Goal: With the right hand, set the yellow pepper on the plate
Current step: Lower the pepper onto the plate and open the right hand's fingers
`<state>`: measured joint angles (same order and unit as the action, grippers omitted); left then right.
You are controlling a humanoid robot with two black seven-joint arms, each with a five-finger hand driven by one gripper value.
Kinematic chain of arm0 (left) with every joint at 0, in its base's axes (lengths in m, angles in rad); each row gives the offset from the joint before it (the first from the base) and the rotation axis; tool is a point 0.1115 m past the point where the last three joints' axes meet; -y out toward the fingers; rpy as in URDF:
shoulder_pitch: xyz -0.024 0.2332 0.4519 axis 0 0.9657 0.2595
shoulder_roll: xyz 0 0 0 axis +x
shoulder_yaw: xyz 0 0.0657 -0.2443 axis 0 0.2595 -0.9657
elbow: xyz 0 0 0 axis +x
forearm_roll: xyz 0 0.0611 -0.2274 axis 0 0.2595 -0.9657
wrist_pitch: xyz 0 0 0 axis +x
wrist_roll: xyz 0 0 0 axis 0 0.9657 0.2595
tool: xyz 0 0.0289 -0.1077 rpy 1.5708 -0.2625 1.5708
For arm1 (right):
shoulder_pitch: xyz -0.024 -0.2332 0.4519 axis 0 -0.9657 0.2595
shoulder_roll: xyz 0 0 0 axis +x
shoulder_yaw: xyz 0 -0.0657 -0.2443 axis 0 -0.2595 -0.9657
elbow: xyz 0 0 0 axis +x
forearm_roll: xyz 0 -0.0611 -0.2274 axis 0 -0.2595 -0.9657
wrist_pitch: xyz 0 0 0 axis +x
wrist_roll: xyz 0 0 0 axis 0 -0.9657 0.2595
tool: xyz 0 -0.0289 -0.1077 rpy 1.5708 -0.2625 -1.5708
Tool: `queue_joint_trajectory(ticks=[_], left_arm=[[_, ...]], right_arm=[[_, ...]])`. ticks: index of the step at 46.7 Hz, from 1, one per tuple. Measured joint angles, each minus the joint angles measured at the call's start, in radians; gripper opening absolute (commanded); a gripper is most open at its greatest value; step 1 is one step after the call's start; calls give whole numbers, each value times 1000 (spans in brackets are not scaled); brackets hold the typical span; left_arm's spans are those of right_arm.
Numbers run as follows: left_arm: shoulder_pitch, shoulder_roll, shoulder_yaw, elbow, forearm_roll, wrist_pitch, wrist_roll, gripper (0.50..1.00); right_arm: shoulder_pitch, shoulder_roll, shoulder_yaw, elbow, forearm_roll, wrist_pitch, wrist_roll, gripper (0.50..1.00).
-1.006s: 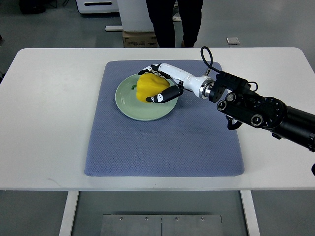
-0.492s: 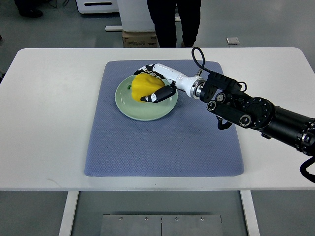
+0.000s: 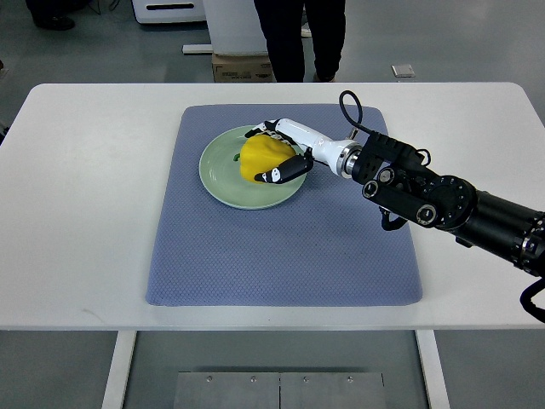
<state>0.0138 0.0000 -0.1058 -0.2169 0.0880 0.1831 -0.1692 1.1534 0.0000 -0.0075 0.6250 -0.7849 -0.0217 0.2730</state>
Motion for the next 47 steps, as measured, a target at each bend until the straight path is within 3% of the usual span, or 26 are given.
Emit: queue_joint_trajectory(ticks=[18, 20, 26, 33, 37, 47], left_arm=[[0, 0, 0, 0, 0, 0, 0, 1000], [0, 0, 0, 0, 0, 0, 0, 1000], [0, 0, 0, 0, 0, 0, 0, 1000], [0, 0, 0, 0, 0, 0, 0, 1000], [0, 0, 0, 1, 0, 0, 0, 1000], [0, 0, 0, 0, 0, 0, 0, 1000]], right_arm=[[-27, 0, -3, -16, -2, 0, -14, 506], [-27, 0, -3, -17, -2, 0, -14, 581], [-29, 0, -2, -18, 0, -12, -14, 719], [-35, 0, -2, -18, 3, -20, -14, 970], [-35, 0, -2, -17, 3, -20, -14, 993], [-35, 0, -2, -15, 4, -18, -14, 998]])
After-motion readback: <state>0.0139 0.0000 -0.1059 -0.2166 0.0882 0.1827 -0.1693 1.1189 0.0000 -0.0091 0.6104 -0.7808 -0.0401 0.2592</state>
